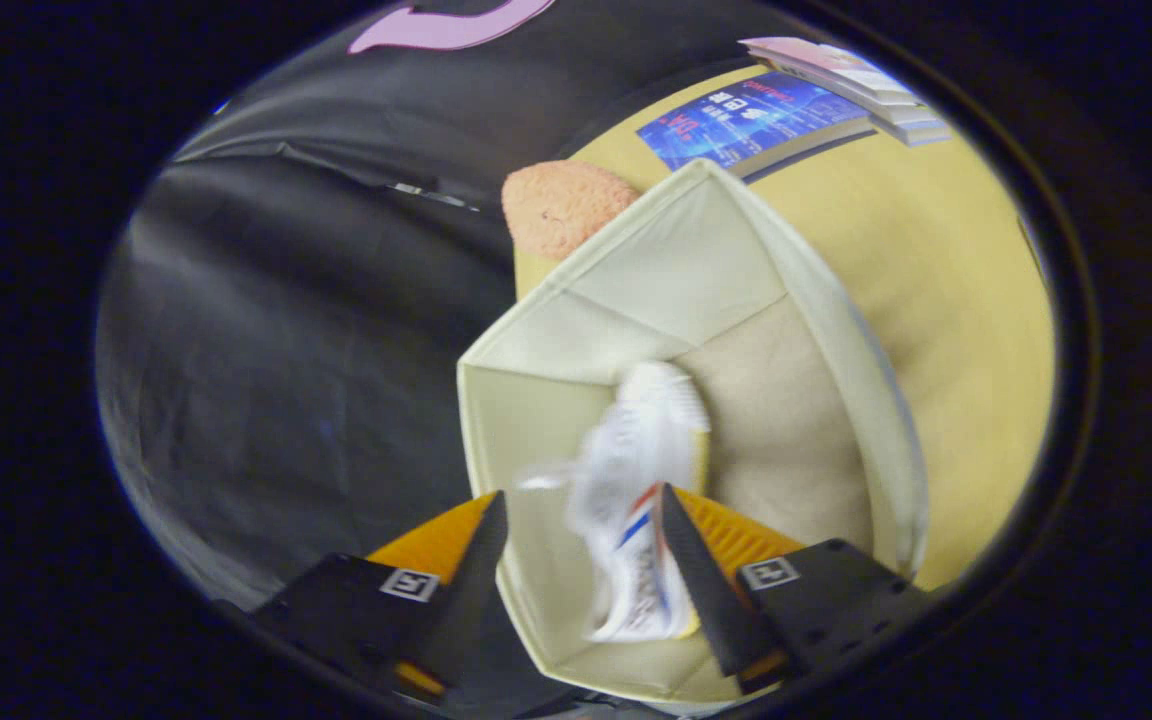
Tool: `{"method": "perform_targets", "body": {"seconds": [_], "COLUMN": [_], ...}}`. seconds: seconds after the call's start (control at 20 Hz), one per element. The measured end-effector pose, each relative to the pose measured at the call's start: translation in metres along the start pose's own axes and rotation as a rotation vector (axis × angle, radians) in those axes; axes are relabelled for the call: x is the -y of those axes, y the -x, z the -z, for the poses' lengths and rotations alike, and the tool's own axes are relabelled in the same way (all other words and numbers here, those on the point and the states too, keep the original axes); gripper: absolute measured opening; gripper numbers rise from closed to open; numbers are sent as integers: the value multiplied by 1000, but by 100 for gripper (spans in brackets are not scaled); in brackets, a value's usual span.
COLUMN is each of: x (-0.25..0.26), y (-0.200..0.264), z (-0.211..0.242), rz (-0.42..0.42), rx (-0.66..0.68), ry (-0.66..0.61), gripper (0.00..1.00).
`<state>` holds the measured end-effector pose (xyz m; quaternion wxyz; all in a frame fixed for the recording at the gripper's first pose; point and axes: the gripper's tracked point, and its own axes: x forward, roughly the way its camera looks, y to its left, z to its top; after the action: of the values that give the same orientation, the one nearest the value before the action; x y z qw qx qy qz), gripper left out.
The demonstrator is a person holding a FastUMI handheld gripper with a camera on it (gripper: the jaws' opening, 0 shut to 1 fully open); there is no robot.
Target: Open the storage box then place both shoes into the box .Put the left shoe in first, then the right shoe, with the right side of both shoes facing outward in a uniform manner.
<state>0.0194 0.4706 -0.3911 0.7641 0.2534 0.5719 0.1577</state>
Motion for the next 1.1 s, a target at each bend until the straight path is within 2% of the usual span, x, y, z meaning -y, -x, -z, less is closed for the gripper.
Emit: {"method": "perform_targets", "body": {"seconds": [0.05, 0.15, 0.35, 0.75, 0.95, 1.1], "x": [-2, -9, -26, 14, 75, 143], "y": [6, 21, 61, 165, 227, 276], "z": [-6, -15, -28, -69, -76, -87], "rz": [-4, -23, -126, -171, -90, 42], "rx": [22, 52, 86, 197, 226, 270], "ry": [30, 78, 89, 191, 294, 355], "gripper": [100, 100, 99, 99, 99, 99]}}
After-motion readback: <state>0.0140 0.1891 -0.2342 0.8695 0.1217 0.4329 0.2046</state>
